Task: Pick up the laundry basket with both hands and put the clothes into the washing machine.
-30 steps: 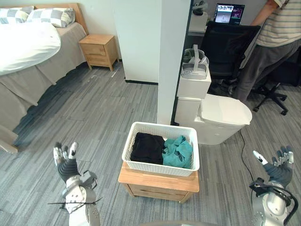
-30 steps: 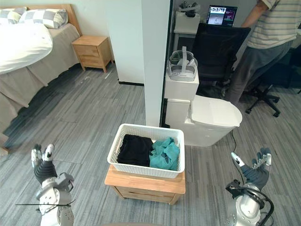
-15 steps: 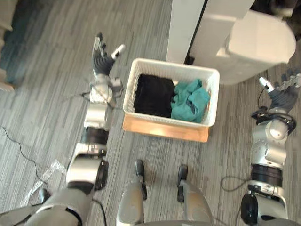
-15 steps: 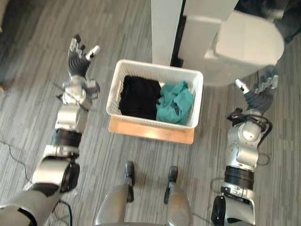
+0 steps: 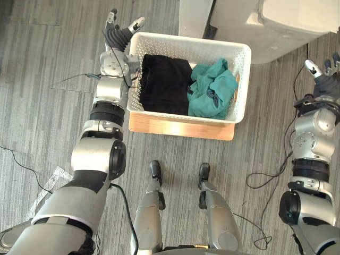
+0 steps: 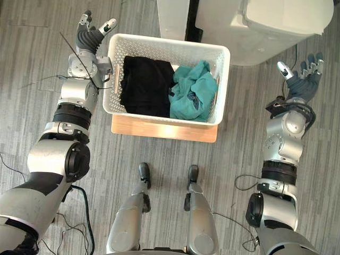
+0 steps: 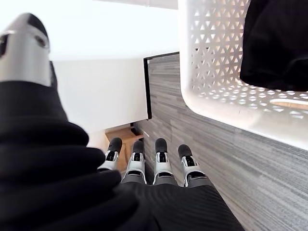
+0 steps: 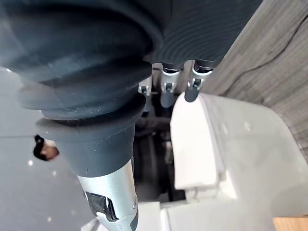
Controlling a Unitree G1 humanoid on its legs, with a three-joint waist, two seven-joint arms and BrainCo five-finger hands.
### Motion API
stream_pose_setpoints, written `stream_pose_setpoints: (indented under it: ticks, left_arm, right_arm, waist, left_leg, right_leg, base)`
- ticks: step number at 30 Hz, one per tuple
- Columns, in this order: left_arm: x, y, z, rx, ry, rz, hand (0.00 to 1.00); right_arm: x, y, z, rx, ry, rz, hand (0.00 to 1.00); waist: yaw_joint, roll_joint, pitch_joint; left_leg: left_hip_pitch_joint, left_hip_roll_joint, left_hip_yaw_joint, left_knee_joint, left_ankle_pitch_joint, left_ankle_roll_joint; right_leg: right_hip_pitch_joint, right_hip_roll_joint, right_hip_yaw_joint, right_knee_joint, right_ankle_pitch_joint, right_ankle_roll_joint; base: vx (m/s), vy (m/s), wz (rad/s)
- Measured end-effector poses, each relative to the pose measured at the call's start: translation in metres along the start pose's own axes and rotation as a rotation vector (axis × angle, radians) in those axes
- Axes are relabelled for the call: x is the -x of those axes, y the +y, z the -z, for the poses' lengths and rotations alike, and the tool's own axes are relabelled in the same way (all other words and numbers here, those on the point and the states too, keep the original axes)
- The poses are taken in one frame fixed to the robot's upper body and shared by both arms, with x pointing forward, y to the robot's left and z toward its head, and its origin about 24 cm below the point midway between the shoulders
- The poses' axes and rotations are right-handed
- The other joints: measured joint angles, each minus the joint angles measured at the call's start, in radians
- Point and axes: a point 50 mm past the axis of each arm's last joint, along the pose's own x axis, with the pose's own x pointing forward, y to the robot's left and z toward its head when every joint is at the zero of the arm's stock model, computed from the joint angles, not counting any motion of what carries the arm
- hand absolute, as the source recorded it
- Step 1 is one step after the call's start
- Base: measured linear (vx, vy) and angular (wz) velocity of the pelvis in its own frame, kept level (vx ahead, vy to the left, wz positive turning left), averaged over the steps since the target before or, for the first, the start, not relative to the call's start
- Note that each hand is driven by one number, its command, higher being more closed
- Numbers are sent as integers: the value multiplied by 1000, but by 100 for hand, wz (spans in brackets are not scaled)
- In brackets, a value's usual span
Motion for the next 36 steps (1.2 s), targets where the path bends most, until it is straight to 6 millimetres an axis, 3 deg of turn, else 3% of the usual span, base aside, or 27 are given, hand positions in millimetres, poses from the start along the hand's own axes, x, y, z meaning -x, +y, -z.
stream_pose_setpoints:
  ticks: [6, 10, 15, 19, 26, 31, 32, 36]
  left_arm:
    - [-3, 1, -5, -44, 0, 6, 0]
    - [-6, 7, -12, -111, -29, 6, 0]
    - [-10, 25, -12, -231, -40, 21, 0]
    - [-11, 51, -11, -298, -44, -35, 0]
    - [-4, 64, 8, -384, -42, -23, 0]
    - [1, 56, 9, -452, -70, 165, 0]
    - [6, 53, 5, -530, -117, 262, 0]
    - [11, 51, 13, -661, -103, 379, 0]
  right_arm:
    - [-10, 23, 18, -180, 134, -125, 0]
    - [-14, 27, 32, -228, 239, -164, 0]
    - [-14, 28, 50, -165, 365, -228, 0]
    - [-7, 29, 64, -129, 436, -261, 0]
    - [0, 14, 77, 113, 491, -311, 0]
    - [6, -1, 86, 276, 546, -335, 0]
    - [7, -8, 89, 350, 566, -356, 0]
    - [7, -22, 90, 522, 595, -364, 0]
  waist:
    - [-3, -5, 7]
    - [-5, -5, 7]
    - [0, -4, 7]
    - [1, -4, 7]
    - [2, -4, 7]
    - [2, -4, 7]
    - [6, -4, 7]
    - [7, -3, 7]
  left_leg:
    - [-36, 0, 5, -47, 49, -8]
    - [-48, 3, -10, -110, 98, -16]
    - [-76, 3, -35, -121, 120, -12]
    - [-83, 0, -46, -121, 125, -16]
    - [-89, 1, -64, -122, 135, -30]
    - [-105, 1, -84, -123, 136, -29]
    - [-108, 1, -86, -124, 136, -29]
    - [-110, -3, -86, -125, 136, -29]
  right_leg:
    - [-40, 6, 1, -36, 13, 1]
    - [-63, 15, -21, -41, 17, -5]
    - [-80, 14, -47, -41, 18, -7]
    - [-80, 10, -58, -40, 18, -7]
    - [-75, 12, -75, -40, 18, -8]
    - [-76, 12, -98, -40, 16, -9]
    - [-77, 10, -101, -40, 16, -9]
    - [-77, 4, -104, -42, 16, -9]
  base:
    - [-53, -23, -2]
    - [-39, -28, 14]
    - [-17, -14, 14]
    - [19, -12, 8]
    - [23, -19, 7]
    - [7, -15, 12]
    - [11, -12, 8]
    - [11, -2, 2]
